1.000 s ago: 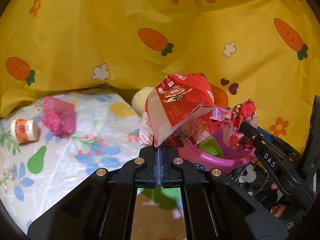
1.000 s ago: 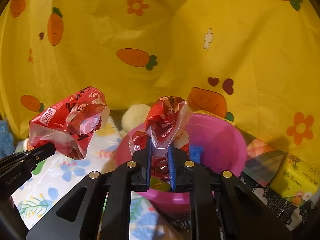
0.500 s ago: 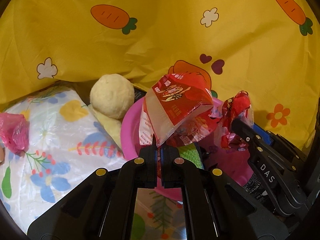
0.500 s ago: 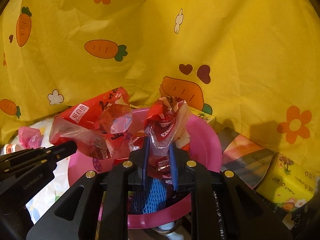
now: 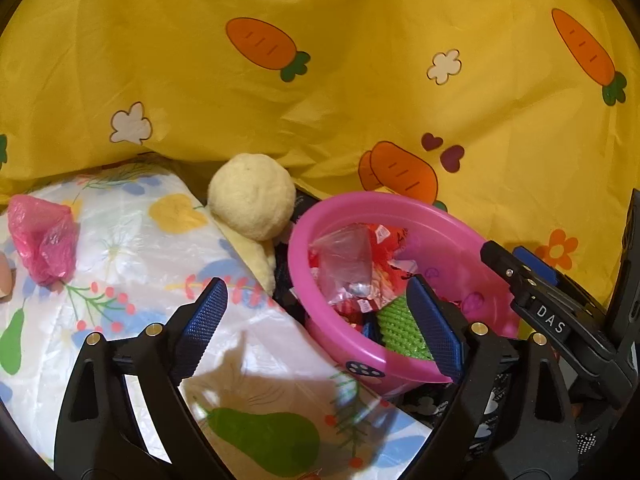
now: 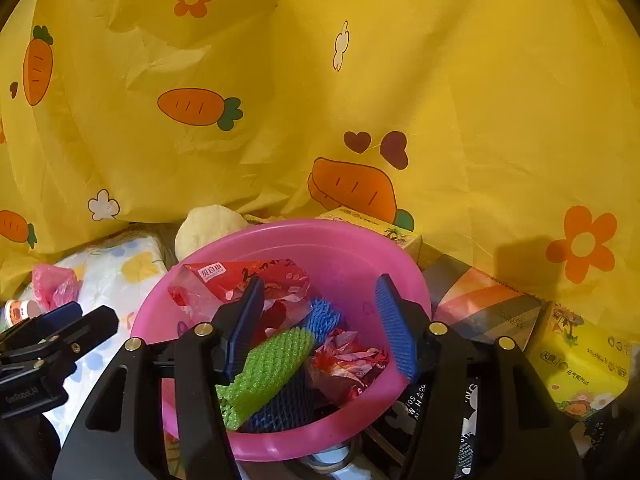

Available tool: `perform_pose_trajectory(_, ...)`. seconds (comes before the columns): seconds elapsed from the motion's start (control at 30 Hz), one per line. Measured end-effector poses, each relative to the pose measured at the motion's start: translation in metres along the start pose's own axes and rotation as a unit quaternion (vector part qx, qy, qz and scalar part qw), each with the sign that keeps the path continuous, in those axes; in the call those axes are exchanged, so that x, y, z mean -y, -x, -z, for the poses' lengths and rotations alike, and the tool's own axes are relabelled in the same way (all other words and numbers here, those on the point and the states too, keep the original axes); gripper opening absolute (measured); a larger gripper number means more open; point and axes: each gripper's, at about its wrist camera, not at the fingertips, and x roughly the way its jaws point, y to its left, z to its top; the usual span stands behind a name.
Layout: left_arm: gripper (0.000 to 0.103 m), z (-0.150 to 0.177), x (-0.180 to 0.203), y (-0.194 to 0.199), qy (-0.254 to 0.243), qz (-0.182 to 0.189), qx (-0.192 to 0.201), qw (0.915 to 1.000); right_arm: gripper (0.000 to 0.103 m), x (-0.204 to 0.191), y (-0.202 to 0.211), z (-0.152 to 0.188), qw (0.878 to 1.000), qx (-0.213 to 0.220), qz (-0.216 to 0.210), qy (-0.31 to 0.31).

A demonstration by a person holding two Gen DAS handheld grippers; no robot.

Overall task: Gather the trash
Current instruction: 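Move both tools back toward the paper cup and pink plastic bag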

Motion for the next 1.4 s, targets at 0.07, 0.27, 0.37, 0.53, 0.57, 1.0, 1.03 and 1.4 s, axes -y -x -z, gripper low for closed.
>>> perform_pose_trajectory(0.07, 0.095, 0.002, -0.006, 0.008, 0.009, -0.011, 0.011, 0.9998, 0.064, -0.002, 0.004, 0.000, 1.000, 0.003, 0.000, 0.004)
perform_pose_trajectory(0.27, 0.097, 0.011, -0.017, 0.030, 0.012, -0.049, 0.029, 0.9983, 0.082, -0.015, 0.017, 0.006, 1.000, 0.018, 0.009, 0.021)
perform_pose_trajectory(0.37, 0.097, 0.018, -0.021, 0.041, 0.015, -0.062, 0.034, 0.9974, 0.086, -0.025, 0.024, 0.012, 0.999, 0.020, 0.004, 0.030)
perform_pose_trajectory(0.53, 0.097, 0.031, -0.028, 0.065, 0.017, -0.089, 0.050, 0.9946, 0.088, -0.040, 0.035, 0.023, 0.999, 0.024, -0.006, 0.043)
perform_pose_trajectory(0.57, 0.097, 0.033, -0.030, 0.070, 0.017, -0.098, 0.055, 0.9935, 0.088, -0.043, 0.037, 0.025, 0.999, 0.023, -0.010, 0.043)
perform_pose_trajectory(1.0, 0.097, 0.065, -0.085, 0.135, 0.051, -0.196, 0.088, 0.9753, 0.089, -0.104, 0.061, 0.053, 0.995, 0.018, -0.073, 0.064)
perform_pose_trajectory(1.03, 0.097, 0.067, -0.090, 0.139, 0.055, -0.204, 0.089, 0.9734, 0.089, -0.110, 0.063, 0.055, 0.995, 0.018, -0.078, 0.067)
perform_pose_trajectory(1.4, 0.097, 0.084, -0.137, 0.182, 0.088, -0.251, 0.100, 0.9588, 0.089, -0.174, 0.077, 0.069, 0.987, 0.012, -0.126, 0.099)
